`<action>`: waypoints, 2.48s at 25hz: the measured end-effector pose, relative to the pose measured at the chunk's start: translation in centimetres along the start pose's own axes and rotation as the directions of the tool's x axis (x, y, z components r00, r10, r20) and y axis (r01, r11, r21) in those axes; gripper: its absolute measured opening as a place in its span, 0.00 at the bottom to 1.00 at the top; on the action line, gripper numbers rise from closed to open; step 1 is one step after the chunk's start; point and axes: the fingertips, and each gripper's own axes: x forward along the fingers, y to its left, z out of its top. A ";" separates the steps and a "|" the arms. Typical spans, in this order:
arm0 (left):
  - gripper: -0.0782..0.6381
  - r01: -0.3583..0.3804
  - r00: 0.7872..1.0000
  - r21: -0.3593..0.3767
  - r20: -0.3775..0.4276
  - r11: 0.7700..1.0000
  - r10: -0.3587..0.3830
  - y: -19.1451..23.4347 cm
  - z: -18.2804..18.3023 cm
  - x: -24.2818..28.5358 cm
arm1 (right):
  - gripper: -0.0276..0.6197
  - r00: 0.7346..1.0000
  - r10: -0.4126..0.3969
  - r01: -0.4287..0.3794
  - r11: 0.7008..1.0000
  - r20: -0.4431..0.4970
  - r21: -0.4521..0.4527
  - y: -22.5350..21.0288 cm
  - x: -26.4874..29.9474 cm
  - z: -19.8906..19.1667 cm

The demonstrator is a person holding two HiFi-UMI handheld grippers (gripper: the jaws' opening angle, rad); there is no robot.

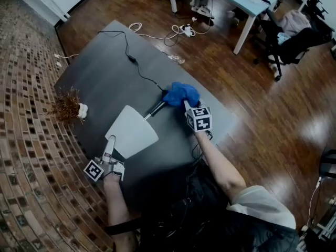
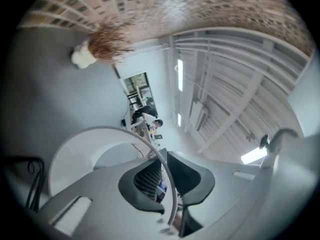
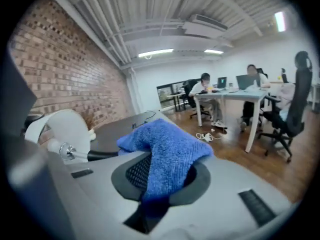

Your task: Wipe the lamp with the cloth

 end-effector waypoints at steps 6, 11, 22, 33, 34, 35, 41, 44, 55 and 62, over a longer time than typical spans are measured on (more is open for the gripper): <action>0.16 0.339 0.890 0.743 -0.453 0.577 0.059 -9.0 -3.9 3.7 | 0.13 0.985 0.149 -0.154 0.987 0.090 0.050 0.0 -3.1 7.1; 0.15 0.703 0.651 0.710 -0.663 0.036 0.371 -9.8 -12.3 0.6 | 0.13 0.937 0.345 -0.349 0.932 0.059 0.096 3.8 -4.9 8.4; 0.20 0.879 0.437 0.443 -0.603 -0.176 0.667 -2.0 -24.1 -7.8 | 0.13 0.380 0.843 -0.875 0.461 -0.380 0.148 20.4 -5.8 1.5; 0.22 0.898 0.381 0.415 -0.569 -0.146 0.729 0.8 -25.5 -9.6 | 0.13 0.722 0.463 -0.664 0.674 -0.514 -0.326 10.7 1.9 -1.4; 0.22 0.901 0.376 0.409 -0.565 -0.146 0.735 1.0 -25.4 -9.7 | 0.13 0.774 0.409 -0.604 0.706 -0.484 -0.370 8.9 2.6 -0.1; 0.22 0.904 0.370 0.402 -0.562 -0.146 0.740 1.3 -25.4 -9.8 | 0.13 0.828 0.346 -0.531 0.736 -0.441 -0.421 7.3 3.2 1.7; 0.22 0.907 0.359 0.398 -0.559 -0.138 0.747 2.1 -24.9 -10.0 | 0.13 0.718 0.559 -0.686 0.672 -0.415 -0.279 13.4 -1.4 3.6; 0.22 0.906 0.353 0.405 -0.564 -0.123 0.747 2.3 -24.7 -10.0 | 0.13 0.633 0.595 -0.763 0.588 -0.496 -0.268 16.2 -2.5 -1.8; 0.24 0.921 0.326 0.352 -0.464 -0.167 0.824 7.5 -22.5 -10.9 | 0.13 0.761 0.243 -0.613 0.571 -0.602 -0.545 14.3 2.5 -1.5; 0.46 0.705 0.400 0.699 -0.528 0.116 0.749 6.6 -20.0 -11.0 | 0.13 0.772 0.254 -0.592 0.621 -0.582 -0.514 13.4 2.8 -2.7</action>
